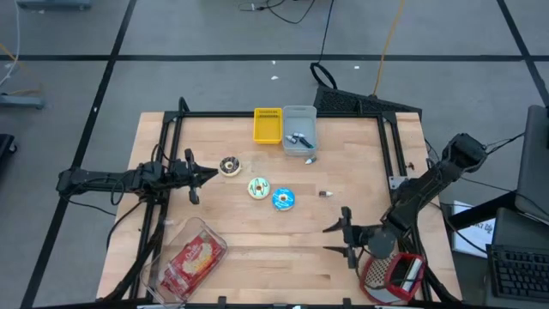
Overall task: Pick & Place Food Item
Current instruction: Put the brown food coloring bottle into the white basket
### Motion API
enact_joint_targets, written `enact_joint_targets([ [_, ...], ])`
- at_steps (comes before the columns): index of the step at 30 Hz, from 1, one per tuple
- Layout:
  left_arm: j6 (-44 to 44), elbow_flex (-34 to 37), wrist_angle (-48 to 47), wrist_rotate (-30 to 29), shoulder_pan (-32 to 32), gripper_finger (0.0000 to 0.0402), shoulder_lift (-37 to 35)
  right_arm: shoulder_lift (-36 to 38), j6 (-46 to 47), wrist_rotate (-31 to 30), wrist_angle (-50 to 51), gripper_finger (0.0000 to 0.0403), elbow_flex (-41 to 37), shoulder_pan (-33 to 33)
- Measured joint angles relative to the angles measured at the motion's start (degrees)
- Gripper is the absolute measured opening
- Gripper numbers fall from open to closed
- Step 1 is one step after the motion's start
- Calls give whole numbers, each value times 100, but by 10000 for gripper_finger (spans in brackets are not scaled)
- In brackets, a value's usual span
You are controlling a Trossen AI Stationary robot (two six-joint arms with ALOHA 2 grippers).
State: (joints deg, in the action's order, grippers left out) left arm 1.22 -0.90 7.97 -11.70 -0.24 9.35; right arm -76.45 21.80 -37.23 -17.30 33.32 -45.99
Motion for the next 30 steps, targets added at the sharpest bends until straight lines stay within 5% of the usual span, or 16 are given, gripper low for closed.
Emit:
enact_joint_targets([
  [30,1,-1,0,1,0,31,-1,-336,-8,0,339,216,0,-175],
])
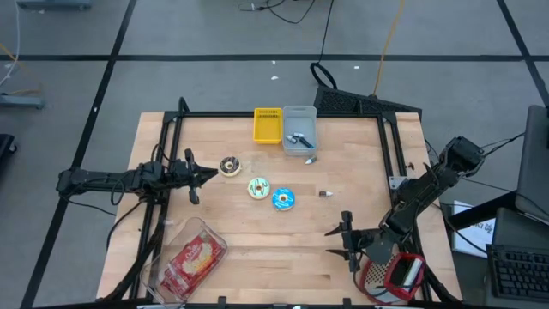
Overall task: Pick & Place Food Item
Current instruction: Put the brown food coloring bottle into the white basket
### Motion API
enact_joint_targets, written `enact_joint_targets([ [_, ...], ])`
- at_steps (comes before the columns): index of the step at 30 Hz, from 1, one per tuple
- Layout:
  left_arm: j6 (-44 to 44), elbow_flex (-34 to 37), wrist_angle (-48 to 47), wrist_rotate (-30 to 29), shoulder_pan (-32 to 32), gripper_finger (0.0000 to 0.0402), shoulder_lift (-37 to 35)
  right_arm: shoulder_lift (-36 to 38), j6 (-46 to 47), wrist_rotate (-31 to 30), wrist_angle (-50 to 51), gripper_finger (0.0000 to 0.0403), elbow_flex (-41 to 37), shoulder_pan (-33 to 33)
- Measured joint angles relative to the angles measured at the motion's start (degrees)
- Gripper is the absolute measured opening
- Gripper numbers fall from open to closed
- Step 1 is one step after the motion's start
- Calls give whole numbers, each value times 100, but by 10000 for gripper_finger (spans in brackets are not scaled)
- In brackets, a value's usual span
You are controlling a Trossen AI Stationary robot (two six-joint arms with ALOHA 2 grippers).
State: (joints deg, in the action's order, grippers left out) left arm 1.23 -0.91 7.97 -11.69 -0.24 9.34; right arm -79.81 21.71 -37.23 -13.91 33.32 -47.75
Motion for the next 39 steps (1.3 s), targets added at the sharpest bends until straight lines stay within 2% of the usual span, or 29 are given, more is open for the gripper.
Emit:
enact_joint_targets([
  [17,-2,0,0,-1,-1,31,0,0,11,-20,2,212,0,15],
  [24,-1,0,0,0,0,31,0,0,39,-22,-386,211,0,17],
  [39,0,0,0,1,1,31,0,2,1385,-20,-508,209,2,15],
])
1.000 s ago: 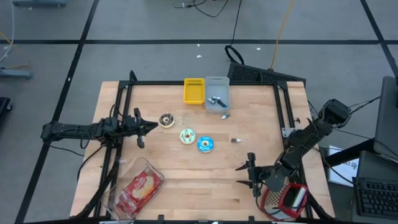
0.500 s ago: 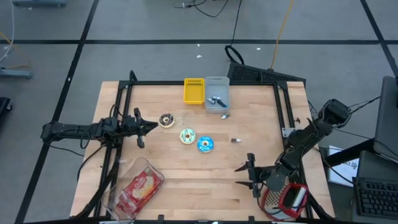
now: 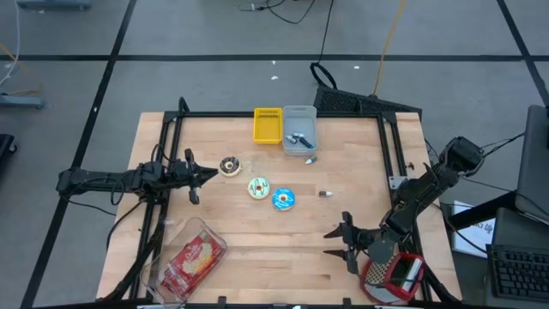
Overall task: Pick & Place Food Item
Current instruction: Put the brown food coloring bottle into the white basket
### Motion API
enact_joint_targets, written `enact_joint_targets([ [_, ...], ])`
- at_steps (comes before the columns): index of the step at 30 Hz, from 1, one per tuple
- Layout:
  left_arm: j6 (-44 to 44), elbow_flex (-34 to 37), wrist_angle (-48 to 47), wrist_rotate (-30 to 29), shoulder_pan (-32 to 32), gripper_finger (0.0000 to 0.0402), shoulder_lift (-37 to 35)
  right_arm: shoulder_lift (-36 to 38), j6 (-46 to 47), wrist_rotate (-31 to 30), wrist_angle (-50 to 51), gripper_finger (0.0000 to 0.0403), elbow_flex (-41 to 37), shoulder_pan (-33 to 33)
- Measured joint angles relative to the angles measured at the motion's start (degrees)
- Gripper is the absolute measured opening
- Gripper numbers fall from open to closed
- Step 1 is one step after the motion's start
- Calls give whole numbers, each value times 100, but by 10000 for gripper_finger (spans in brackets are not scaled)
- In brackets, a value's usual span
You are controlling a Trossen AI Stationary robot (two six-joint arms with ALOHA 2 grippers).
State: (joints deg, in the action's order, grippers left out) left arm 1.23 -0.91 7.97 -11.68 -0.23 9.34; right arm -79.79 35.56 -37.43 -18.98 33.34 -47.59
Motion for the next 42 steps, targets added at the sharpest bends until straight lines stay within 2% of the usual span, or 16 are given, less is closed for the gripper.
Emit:
enact_joint_targets([
  [12,0,0,0,-2,-2,31,2,0,143,-2,0,206,0,0],
  [20,-1,1,0,-1,-2,31,1,0,-180,-4,-2,205,0,2],
  [35,0,0,0,-1,-2,31,0,0,-196,17,43,205,0,1],
  [42,-2,0,0,-2,0,31,0,-2,-284,472,298,205,0,-13],
])
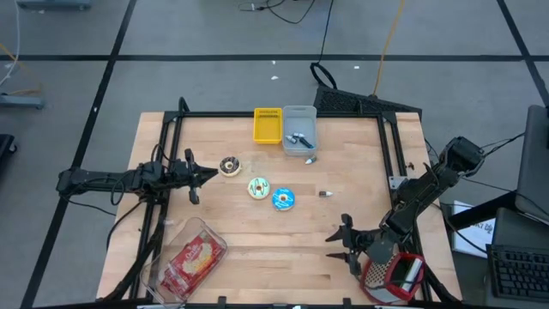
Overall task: Pick & Place Food Item
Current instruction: Put the brown food coloring bottle into the white basket
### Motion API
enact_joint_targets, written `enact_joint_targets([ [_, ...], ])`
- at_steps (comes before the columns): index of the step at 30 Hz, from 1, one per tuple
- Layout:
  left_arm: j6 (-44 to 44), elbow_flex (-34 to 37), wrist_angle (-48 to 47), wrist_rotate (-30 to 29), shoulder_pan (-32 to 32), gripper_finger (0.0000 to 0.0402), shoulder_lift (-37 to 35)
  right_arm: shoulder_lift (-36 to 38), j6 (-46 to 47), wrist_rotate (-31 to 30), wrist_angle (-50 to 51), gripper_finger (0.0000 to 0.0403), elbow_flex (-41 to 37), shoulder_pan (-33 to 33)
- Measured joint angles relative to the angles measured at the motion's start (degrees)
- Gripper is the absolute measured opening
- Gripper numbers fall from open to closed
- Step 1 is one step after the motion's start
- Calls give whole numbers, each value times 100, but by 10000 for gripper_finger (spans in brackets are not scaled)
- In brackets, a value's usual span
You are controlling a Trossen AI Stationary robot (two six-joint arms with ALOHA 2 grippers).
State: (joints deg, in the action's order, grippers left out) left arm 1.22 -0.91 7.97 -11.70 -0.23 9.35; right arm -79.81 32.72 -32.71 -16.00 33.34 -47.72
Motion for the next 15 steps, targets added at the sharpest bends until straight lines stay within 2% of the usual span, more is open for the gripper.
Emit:
enact_joint_targets([
  [7,2,2,0,0,-2,31,0,0,-623,-42,296,205,0,162],
  [15,0,0,0,0,-1,31,0,0,-1464,-28,305,205,0,719],
])
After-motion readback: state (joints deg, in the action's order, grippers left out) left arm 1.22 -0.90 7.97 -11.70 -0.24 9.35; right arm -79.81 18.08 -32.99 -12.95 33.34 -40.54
